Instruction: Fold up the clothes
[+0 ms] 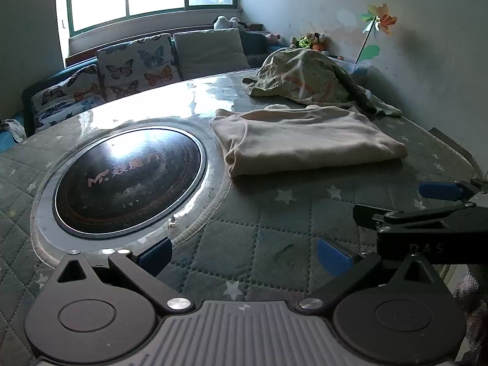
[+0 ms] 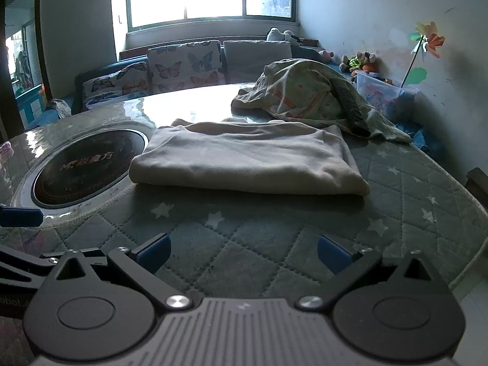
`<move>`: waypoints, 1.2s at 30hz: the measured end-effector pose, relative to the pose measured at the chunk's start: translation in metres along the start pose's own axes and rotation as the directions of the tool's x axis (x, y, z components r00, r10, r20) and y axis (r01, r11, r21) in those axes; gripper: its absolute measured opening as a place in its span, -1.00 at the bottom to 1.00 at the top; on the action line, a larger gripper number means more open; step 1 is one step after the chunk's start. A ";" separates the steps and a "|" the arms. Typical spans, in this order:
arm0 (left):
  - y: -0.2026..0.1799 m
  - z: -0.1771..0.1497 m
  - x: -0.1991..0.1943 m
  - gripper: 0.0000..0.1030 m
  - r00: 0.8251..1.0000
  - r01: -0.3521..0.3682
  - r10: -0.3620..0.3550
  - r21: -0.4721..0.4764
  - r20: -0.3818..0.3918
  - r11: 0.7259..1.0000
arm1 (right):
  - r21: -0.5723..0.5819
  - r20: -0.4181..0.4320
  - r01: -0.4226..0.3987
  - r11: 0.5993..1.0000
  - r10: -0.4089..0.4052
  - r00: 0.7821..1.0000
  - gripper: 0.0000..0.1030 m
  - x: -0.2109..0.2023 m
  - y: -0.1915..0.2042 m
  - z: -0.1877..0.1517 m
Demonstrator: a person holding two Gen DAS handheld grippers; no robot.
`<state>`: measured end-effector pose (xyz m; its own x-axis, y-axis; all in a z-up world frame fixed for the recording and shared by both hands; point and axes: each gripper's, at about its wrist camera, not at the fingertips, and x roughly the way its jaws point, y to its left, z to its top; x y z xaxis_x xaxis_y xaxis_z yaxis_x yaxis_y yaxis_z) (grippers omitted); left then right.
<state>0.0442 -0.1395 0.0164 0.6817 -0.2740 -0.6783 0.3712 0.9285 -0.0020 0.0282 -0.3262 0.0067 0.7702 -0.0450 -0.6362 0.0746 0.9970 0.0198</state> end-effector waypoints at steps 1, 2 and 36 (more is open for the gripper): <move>0.000 0.000 0.000 1.00 1.000 -0.001 0.001 0.000 0.000 1.000 | 0.001 0.000 0.001 1.000 -0.001 1.000 1.00 0.000 0.000 0.000; 0.000 -0.001 -0.001 1.00 1.000 -0.002 0.002 0.000 0.000 1.000 | 0.002 0.001 0.001 1.000 -0.001 1.000 1.00 -0.001 0.000 0.000; 0.000 0.001 0.009 1.00 1.000 -0.014 0.014 0.004 -0.021 1.000 | 0.013 -0.027 0.008 1.000 -0.007 1.000 1.00 0.009 -0.001 0.000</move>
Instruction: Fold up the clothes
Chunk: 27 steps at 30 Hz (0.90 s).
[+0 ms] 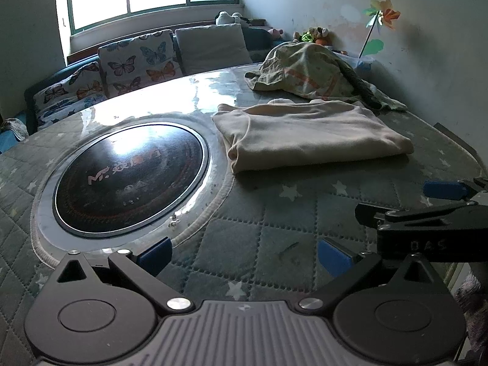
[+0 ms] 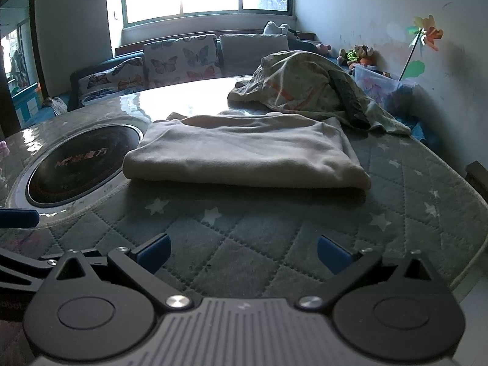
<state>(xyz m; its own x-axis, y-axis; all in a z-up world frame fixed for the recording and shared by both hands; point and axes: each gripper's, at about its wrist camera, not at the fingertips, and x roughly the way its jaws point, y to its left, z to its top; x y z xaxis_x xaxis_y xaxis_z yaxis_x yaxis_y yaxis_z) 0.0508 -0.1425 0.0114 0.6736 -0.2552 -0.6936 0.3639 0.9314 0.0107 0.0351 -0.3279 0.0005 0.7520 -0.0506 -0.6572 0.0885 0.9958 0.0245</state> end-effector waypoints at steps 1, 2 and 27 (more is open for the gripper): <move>0.000 0.000 0.001 1.00 1.000 0.000 0.000 -0.001 -0.002 1.000 | 0.001 -0.002 0.000 1.000 0.000 1.000 1.00 0.001 0.000 0.000; 0.000 0.000 0.001 1.00 1.000 0.000 0.000 -0.001 -0.003 1.000 | 0.001 -0.003 0.001 1.000 -0.001 1.000 1.00 0.001 0.000 0.000; 0.000 0.000 0.002 1.00 1.000 0.004 -0.004 -0.007 -0.005 1.000 | 0.004 -0.013 0.003 1.000 -0.003 1.000 1.00 0.002 0.001 -0.001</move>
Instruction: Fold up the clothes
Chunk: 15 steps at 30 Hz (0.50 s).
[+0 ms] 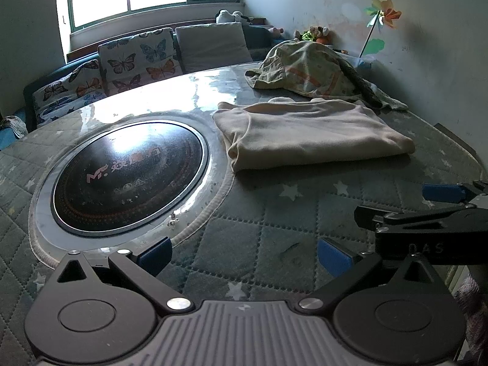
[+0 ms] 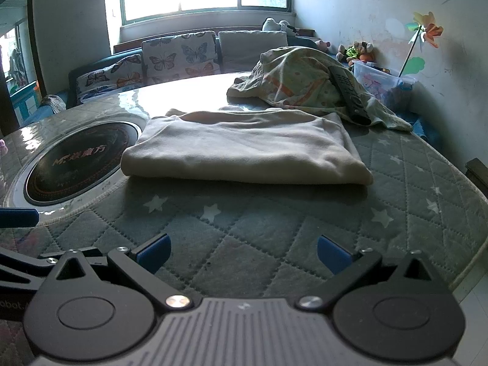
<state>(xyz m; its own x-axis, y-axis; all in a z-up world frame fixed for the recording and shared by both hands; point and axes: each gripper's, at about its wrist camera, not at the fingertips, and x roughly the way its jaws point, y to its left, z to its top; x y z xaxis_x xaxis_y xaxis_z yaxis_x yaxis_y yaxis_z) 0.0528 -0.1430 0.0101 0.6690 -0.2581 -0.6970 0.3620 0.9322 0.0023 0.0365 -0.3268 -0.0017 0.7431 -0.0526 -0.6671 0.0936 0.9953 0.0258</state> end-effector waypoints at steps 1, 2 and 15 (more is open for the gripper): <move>0.000 0.000 0.000 1.00 1.000 0.000 0.000 0.000 0.000 1.000 | 0.000 0.000 0.000 1.000 0.000 1.000 1.00 0.000 0.000 0.000; 0.000 0.000 0.000 1.00 1.000 0.001 -0.001 0.000 0.000 1.000 | 0.000 0.000 0.000 1.000 0.000 1.000 1.00 0.000 0.000 0.000; 0.000 0.000 0.001 1.00 1.000 0.004 -0.004 -0.003 -0.003 1.000 | 0.002 -0.003 0.004 1.000 -0.004 1.000 1.00 0.001 -0.001 0.000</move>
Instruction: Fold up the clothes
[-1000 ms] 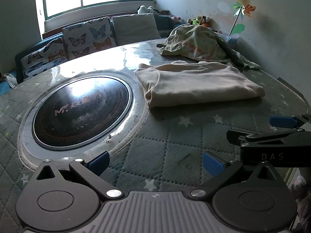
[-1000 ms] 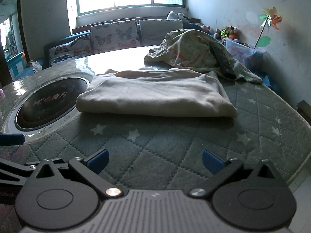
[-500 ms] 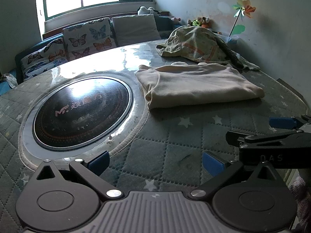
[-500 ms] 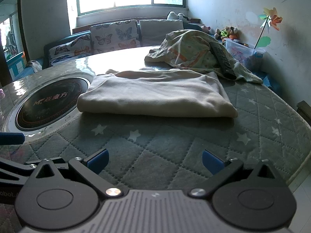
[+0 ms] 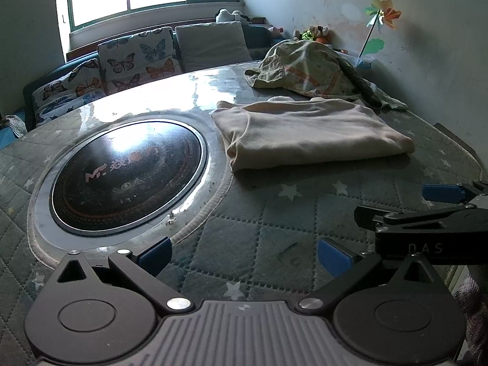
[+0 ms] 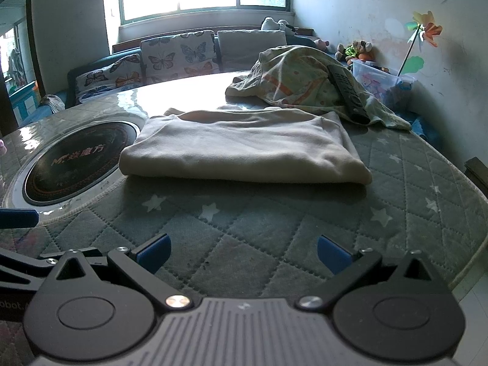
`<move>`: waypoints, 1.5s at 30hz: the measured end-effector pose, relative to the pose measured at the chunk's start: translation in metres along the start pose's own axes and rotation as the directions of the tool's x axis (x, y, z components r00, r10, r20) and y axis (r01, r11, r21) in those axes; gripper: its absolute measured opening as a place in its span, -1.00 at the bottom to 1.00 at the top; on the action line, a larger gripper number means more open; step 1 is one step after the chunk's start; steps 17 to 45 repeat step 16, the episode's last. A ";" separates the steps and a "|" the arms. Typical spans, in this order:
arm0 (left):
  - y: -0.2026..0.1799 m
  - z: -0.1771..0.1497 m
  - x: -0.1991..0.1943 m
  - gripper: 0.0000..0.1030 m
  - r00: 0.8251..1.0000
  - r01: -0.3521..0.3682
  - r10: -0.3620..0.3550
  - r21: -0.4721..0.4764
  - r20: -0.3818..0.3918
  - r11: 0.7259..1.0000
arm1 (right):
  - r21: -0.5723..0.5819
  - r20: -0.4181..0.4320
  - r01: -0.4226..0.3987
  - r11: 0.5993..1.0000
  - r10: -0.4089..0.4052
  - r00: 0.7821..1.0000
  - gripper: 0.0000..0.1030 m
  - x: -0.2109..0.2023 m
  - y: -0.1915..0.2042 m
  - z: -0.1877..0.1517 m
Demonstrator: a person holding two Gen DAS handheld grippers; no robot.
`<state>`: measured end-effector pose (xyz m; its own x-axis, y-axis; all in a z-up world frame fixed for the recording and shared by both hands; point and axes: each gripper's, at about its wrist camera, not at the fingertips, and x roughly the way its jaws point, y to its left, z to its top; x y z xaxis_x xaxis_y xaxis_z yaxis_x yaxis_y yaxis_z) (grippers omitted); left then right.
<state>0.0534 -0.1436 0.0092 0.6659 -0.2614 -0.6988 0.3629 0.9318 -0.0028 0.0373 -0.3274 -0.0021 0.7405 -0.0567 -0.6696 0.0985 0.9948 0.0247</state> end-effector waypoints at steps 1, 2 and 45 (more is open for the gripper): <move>0.000 0.000 0.000 1.00 1.000 0.000 0.000 0.000 0.000 1.000 | 0.000 0.000 0.001 1.000 -0.001 1.000 1.00 0.000 0.000 0.000; 0.000 0.000 0.000 1.00 1.000 0.001 -0.001 0.000 0.000 1.000 | 0.000 0.000 0.001 1.000 -0.001 1.000 1.00 0.000 0.000 0.000; 0.000 0.001 -0.001 1.00 1.000 0.007 -0.007 -0.002 0.006 1.000 | -0.001 0.000 0.003 1.000 -0.003 1.000 1.00 0.000 0.001 0.001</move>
